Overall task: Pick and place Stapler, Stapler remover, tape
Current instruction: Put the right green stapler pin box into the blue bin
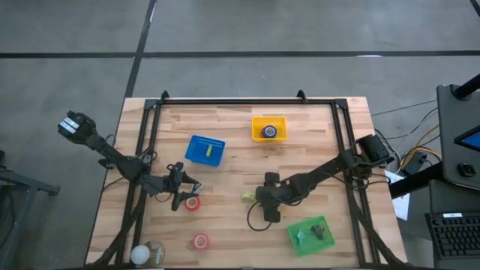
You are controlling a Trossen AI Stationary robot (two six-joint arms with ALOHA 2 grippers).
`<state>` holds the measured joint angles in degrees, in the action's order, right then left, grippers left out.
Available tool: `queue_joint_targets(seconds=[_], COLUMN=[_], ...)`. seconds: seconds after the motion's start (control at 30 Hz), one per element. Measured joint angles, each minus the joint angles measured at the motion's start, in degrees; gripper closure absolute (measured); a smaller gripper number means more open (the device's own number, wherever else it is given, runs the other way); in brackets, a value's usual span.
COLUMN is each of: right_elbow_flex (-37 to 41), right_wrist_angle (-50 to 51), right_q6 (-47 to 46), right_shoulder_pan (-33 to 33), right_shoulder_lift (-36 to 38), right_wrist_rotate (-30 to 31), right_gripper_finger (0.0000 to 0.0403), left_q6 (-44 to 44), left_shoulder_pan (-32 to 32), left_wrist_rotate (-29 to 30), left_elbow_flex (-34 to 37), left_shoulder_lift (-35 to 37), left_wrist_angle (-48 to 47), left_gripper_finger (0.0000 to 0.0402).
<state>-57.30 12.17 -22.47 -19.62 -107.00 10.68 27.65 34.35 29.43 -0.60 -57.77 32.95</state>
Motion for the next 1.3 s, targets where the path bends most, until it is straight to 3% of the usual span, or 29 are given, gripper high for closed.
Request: queue_joint_targets(seconds=[0.9, 0.93, 1.13, 1.3], right_elbow_flex=[-3.93, -4.44, -7.85, -10.32], right_wrist_angle=[0.03, 0.25, 1.20, 1.58], right_q6=[3.90, 4.36, 6.42, 8.83], right_shoulder_pan=[-0.26, -0.26, -0.24, -0.26], right_shoulder_lift=[0.57, 0.66, 0.67, 0.74], right_wrist_rotate=[-0.24, -0.24, -0.22, -0.21], right_gripper_finger=[0.0176, 0.0176, 0.0176, 0.0176], left_q6=[-0.01, -1.06, -29.87, -35.38], left_shoulder_pan=[-0.01, -0.02, -0.05, -0.07], left_wrist_rotate=[-0.01, -0.25, -0.87, -0.83], left_elbow_flex=[0.00, 0.00, 0.00, -0.11], left_shoulder_lift=[0.00, 0.03, 0.13, 0.17], left_wrist_angle=[-0.03, -0.38, -7.22, -7.61], left_gripper_finger=[0.0156, 0.0156, 0.0156, 0.0156])
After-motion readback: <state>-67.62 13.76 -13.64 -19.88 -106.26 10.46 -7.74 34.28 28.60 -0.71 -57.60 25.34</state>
